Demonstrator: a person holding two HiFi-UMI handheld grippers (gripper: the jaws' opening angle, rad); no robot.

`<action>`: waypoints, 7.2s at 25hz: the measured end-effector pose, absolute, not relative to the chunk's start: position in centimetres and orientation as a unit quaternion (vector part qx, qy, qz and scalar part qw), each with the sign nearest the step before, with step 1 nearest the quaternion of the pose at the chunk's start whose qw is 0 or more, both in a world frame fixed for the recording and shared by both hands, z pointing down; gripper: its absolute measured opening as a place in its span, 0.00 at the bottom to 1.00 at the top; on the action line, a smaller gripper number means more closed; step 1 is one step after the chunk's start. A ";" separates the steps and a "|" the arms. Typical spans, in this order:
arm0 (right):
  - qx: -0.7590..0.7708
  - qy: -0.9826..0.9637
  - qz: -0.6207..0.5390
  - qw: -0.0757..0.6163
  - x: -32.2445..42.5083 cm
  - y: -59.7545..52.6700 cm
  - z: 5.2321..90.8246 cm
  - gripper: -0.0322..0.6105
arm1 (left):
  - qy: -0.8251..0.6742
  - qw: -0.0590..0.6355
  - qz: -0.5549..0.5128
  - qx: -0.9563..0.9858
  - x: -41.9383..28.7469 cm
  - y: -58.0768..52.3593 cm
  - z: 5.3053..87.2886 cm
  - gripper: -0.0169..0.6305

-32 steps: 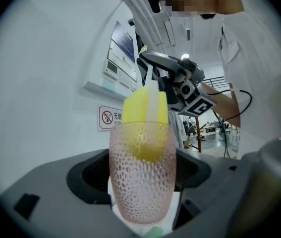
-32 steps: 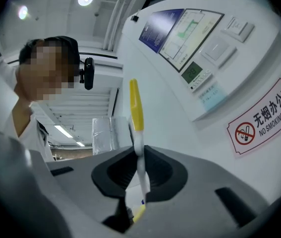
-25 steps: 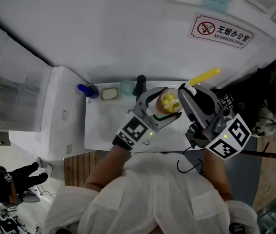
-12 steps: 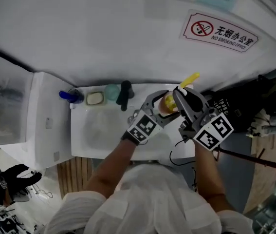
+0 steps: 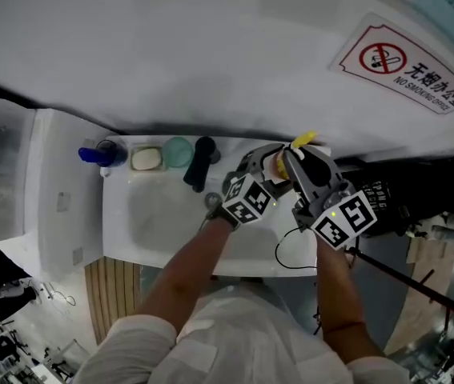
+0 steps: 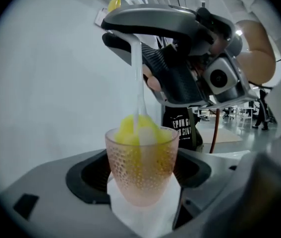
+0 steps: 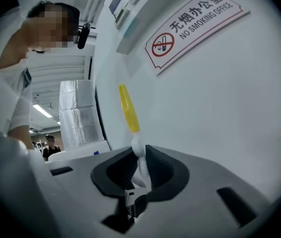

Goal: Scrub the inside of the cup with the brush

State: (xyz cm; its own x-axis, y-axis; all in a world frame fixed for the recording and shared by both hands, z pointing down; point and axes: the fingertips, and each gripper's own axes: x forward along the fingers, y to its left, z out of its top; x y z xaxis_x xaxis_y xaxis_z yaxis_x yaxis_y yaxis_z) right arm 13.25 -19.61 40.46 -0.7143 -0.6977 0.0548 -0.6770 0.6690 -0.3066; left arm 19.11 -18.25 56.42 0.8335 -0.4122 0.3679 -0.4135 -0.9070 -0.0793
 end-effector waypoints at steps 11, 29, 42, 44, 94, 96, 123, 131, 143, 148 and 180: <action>-0.410 0.901 -0.138 0.030 13.6 -21.7 44.0 0.12 | -0.217 0.003 0.215 0.952 18.2 -20.0 60.3 0.58; -0.433 0.899 -0.067 0.007 12.8 -21.4 41.6 0.11 | -0.296 0.042 0.199 0.933 13.5 -19.1 58.5 0.60; -0.441 0.895 -0.034 0.054 13.5 -19.0 35.4 0.11 | -0.325 0.073 0.194 0.923 11.2 -16.5 56.6 0.60; -0.441 0.895 -0.025 0.065 13.6 -18.4 34.1 0.11 | -0.335 0.085 0.191 0.919 10.7 -16.0 56.3 0.60; -0.358 0.931 -0.027 0.066 13.9 -11.4 31.9 0.11 | -0.624 0.612 0.118 0.471 7.1 -7.8 74.2 0.60; -0.360 0.930 -0.029 0.066 14.2 -11.5 31.9 0.11 | -0.624 0.603 0.142 0.477 6.6 -7.7 74.9 0.59; -0.377 0.922 -0.027 0.082 14.1 -10.5 30.3 0.11 | -0.541 0.557 0.172 0.606 6.2 -6.9 71.4 0.48; -0.368 0.923 -0.021 0.106 12.9 -9.5 26.1 0.11 | -0.485 0.346 0.150 0.789 7.3 -9.8 58.7 0.48; -0.310 0.943 -0.041 0.117 8.5 -5.5 18.6 0.11 | -0.330 -0.051 0.047 0.941 9.2 -6.5 38.2 0.48; -0.298 0.945 -0.015 0.135 6.3 -4.0 17.2 0.11 | -0.298 -0.113 0.036 0.947 8.9 -5.2 32.0 0.48; -0.295 0.941 -0.075 0.151 5.3 -5.0 13.9 0.11 | -0.263 -0.151 0.106 0.947 7.2 -5.6 34.7 0.48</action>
